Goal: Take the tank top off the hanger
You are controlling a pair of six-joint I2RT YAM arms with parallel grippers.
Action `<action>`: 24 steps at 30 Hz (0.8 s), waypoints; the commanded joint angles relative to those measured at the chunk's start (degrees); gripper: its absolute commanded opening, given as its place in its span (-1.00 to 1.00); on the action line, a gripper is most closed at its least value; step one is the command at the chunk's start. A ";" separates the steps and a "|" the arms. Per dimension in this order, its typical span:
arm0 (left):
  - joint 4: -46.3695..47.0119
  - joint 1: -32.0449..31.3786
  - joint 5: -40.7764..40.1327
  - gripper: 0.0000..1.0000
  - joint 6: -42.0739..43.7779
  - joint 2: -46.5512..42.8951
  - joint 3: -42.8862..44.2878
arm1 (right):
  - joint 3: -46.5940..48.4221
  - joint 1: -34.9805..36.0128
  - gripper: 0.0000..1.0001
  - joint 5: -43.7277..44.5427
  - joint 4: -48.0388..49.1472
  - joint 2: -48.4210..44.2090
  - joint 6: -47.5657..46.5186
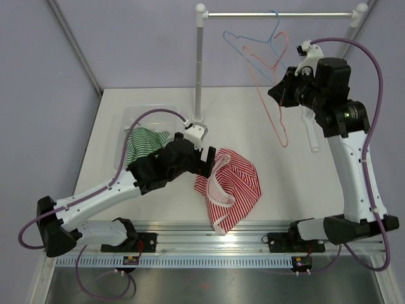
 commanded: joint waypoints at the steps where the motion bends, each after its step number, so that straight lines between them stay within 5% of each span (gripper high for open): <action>1: -5.63 -0.86 -7.84 0.98 -2.49 -4.23 2.49 | 9.79 0.18 -1.00 -3.38 1.60 6.34 -1.39; 16: -14.62 -1.91 -10.84 0.98 -4.44 -14.78 2.14 | 48.30 0.10 -1.00 2.85 -6.58 39.94 -1.57; 24: -14.00 -2.44 -10.40 0.98 -4.53 -14.61 1.35 | 44.21 -0.17 -1.00 1.37 -4.30 40.22 -0.34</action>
